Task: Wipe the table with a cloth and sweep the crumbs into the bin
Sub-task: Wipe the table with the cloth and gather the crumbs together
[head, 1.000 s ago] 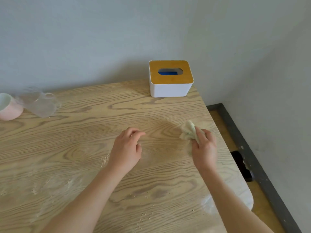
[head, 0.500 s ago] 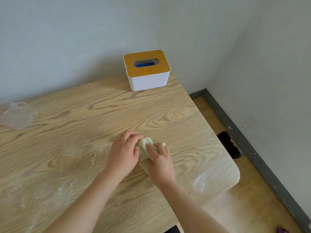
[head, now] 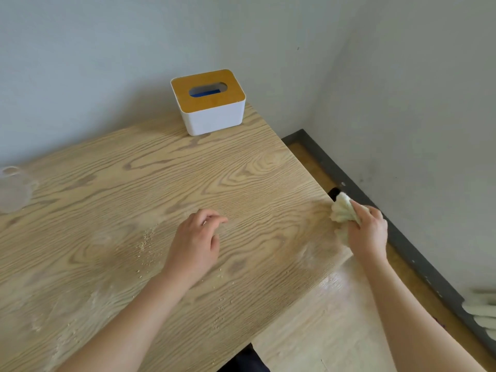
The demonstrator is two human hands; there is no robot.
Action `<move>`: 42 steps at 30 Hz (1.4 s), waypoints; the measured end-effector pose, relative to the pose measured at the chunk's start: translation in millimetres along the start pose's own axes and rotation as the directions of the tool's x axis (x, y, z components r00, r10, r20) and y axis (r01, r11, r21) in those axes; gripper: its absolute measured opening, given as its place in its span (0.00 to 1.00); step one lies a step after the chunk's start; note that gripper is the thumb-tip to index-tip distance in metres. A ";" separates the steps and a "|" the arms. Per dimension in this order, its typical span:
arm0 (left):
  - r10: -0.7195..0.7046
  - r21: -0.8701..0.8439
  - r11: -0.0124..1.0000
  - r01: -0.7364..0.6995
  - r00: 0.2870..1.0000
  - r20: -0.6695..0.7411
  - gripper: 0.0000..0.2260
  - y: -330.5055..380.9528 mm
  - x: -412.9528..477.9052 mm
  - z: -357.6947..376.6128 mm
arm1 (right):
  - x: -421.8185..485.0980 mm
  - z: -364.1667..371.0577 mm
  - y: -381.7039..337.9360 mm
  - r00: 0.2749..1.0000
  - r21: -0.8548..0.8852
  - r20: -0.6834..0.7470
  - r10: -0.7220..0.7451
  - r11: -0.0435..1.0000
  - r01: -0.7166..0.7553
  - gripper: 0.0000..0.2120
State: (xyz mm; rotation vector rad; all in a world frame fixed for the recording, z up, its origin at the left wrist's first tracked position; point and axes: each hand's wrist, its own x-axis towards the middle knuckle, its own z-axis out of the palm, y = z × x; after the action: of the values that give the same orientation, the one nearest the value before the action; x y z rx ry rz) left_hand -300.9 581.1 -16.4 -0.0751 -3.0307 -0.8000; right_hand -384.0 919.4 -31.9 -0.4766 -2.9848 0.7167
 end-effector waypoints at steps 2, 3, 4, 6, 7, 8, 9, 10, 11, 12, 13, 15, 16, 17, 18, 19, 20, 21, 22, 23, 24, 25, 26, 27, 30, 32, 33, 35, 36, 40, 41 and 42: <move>0.018 0.005 1.000 -0.018 1.000 0.018 0.17 3.4 -3.8 2.0 | -9.6 5.4 15.5 0.994 -0.081 0.101 0.053 0.996 -0.045 0.23; 0.022 0.009 1.000 -0.023 0.999 0.030 0.17 3.6 -5.9 2.6 | -19.7 11.0 16.1 0.991 -0.076 0.111 0.069 0.995 -0.060 0.23; 0.021 0.013 1.000 -0.021 0.999 0.035 0.16 3.0 -7.6 2.6 | -31.9 18.4 13.2 0.992 -0.055 0.108 0.068 0.997 -0.062 0.23; 0.026 0.020 0.999 -0.027 0.998 0.050 0.16 2.3 -12.4 4.7 | -66.7 35.0 2.0 0.997 -0.030 0.075 0.030 0.999 -0.028 0.22; 0.022 0.018 1.000 -0.023 0.998 0.054 0.16 1.8 -14.9 5.4 | -85.5 43.1 -6.3 0.999 -0.030 0.052 -0.002 1.000 0.004 0.22; 0.016 0.017 1.000 -0.017 0.998 0.056 0.16 0.6 -16.5 5.5 | -103.0 53.0 -16.9 0.999 -0.021 0.038 -0.031 0.999 0.032 0.22; 0.015 0.013 1.000 -0.016 0.998 0.057 0.16 0.4 -19.2 5.4 | -120.1 61.4 -29.0 0.997 -0.004 0.032 -0.065 0.998 0.065 0.22; 0.017 0.011 1.000 -0.017 0.998 0.060 0.16 0.1 -21.3 5.3 | -134.9 69.8 -42.0 0.993 0.022 0.044 -0.107 0.994 0.106 0.22; 0.023 0.011 1.000 -0.024 0.998 0.062 0.16 0.0 -23.4 5.3 | -148.5 78.1 -56.0 0.985 0.051 0.068 -0.159 0.986 0.156 0.22; 0.029 0.011 0.999 -0.030 0.998 0.059 0.16 0.1 -25.4 5.0 | -160.4 85.7 -70.3 0.971 0.074 0.085 -0.225 0.973 0.219 0.22; 0.033 0.013 0.999 -0.034 0.998 0.057 0.15 0.4 -28.0 3.3 | -171.4 91.3 -83.1 0.952 0.107 0.101 -0.289 0.955 0.278 0.21; 0.032 0.015 0.999 -0.033 0.998 0.052 0.15 -0.6 -32.6 -1.0 | -182.0 93.5 -103.9 0.936 0.206 0.090 -0.339 0.926 0.315 0.21; 0.035 0.014 0.999 -0.036 0.998 0.045 0.15 -2.5 -34.1 -3.4 | -179.0 90.4 -107.8 0.945 0.260 0.070 -0.319 0.920 0.292 0.22; 0.039 0.015 0.999 -0.039 0.999 0.036 0.15 -5.3 -34.7 -5.7 | -170.5 84.2 -108.0 0.959 0.302 0.037 -0.280 0.918 0.256 0.23; 0.037 0.019 0.999 -0.038 0.999 0.031 0.15 -9.3 -36.7 -8.2 | -159.7 78.3 -103.2 0.971 0.326 -0.003 -0.240 0.917 0.228 0.24; 0.034 0.022 0.999 -0.035 0.999 0.028 0.15 -11.6 -37.0 -9.7 | -144.4 70.7 -94.3 0.978 0.334 -0.042 -0.202 0.920 0.204 0.24; 0.027 0.021 0.999 -0.028 0.999 0.028 0.15 -14.2 -38.1 -10.8 | -127.8 61.2 -83.9 0.984 0.334 -0.075 -0.161 0.926 0.177 0.24; 0.019 0.018 1.000 -0.020 0.999 0.026 0.15 -16.8 -39.7 -11.8 | -110.8 51.8 -73.3 0.988 0.333 -0.104 -0.111 0.932 0.140 0.23; 0.014 0.016 1.000 -0.015 1.000 0.027 0.16 -18.5 -40.9 -12.3 | -94.7 42.6 -62.1 0.992 0.327 -0.116 -0.054 0.941 0.089 0.22; 0.014 0.016 1.000 -0.014 0.999 0.029 0.16 -20.2 -42.3 -12.2 | -81.8 34.9 -51.4 0.995 0.299 -0.102 0.014 0.954 0.017 0.21; 0.015 0.020 1.000 -0.015 0.999 0.029 0.16 -22.0 -44.1 -12.0 | -72.6 30.2 -41.3 0.995 0.224 -0.069 0.078 0.973 -0.061 0.20; 0.015 0.025 1.000 -0.016 0.999 0.030 0.16 -23.7 -46.3 -11.9 | -67.6 29.6 -32.0 0.992 0.115 -0.035 0.122 0.986 -0.118 0.19; 0.011 0.029 1.000 -0.011 1.000 0.030 0.16 -26.4 -48.1 -12.2 | -66.6 31.7 -26.6 0.990 0.014 -0.008 0.140 0.990 -0.140 0.17; 0.002 0.032 0.999 -0.003 1.000 0.028 0.16 -29.1 -50.0 -12.6 | -70.2 36.2 -26.0 0.990 -0.048 0.004 0.138 0.989 -0.138 0.15; -0.035 0.023 0.999 0.035 0.999 0.026 0.16 -38.4 -55.9 -14.3 | -100.0 58.4 -44.4 0.997 -0.099 0.022 0.067 0.993 -0.065 0.16; -0.050 0.018 0.999 0.049 0.998 0.025 0.16 -43.4 -58.5 -14.1 | -128.2 72.6 -66.8 0.998 -0.073 0.051 -0.028 0.997 0.032 0.20; -0.052 0.019 0.998 0.052 0.998 0.028 0.16 -44.4 -58.8 -13.7 | -142.0 78.2 -79.8 0.994 -0.047 0.073 -0.086 0.995 0.090 0.22; -0.043 0.015 0.999 0.043 0.999 0.030 0.16 -41.6 -58.4 -12.5 | -165.3 86.5 -105.6 0.968 0.026 0.148 -0.201 0.980 0.199 0.22; -0.035 0.016 0.999 0.034 0.999 0.031 0.16 -39.1 -57.7 -12.1 | -173.8 89.3 -117.3 0.949 0.081 0.188 -0.252 0.967 0.241 0.22; -0.023 0.007 1.000 0.023 1.000 0.014 0.15 -34.0 -56.1 -16.7 | -173.7 91.1 -136.5 0.920 0.253 0.140 -0.366 0.912 0.324 0.23; -0.024 0.003 1.000 0.024 1.000 0.008 0.15 -35.7 -55.7 -18.6 | -163.4 88.6 -132.3 0.936 0.262 0.075 -0.343 0.913 0.313 0.23; -0.025 0.003 1.000 0.025 1.000 0.002 0.15 -38.5 -55.1 -20.5 | -149.9 84.5 -126.0 0.953 0.257 0.020 -0.303 0.923 0.288 0.22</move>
State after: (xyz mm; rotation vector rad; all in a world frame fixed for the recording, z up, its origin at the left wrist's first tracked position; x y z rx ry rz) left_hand -247.8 535.1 -18.6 -0.0385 -3.0403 -0.7981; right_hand -286.2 730.3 -45.2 0.0104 -2.8629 1.0693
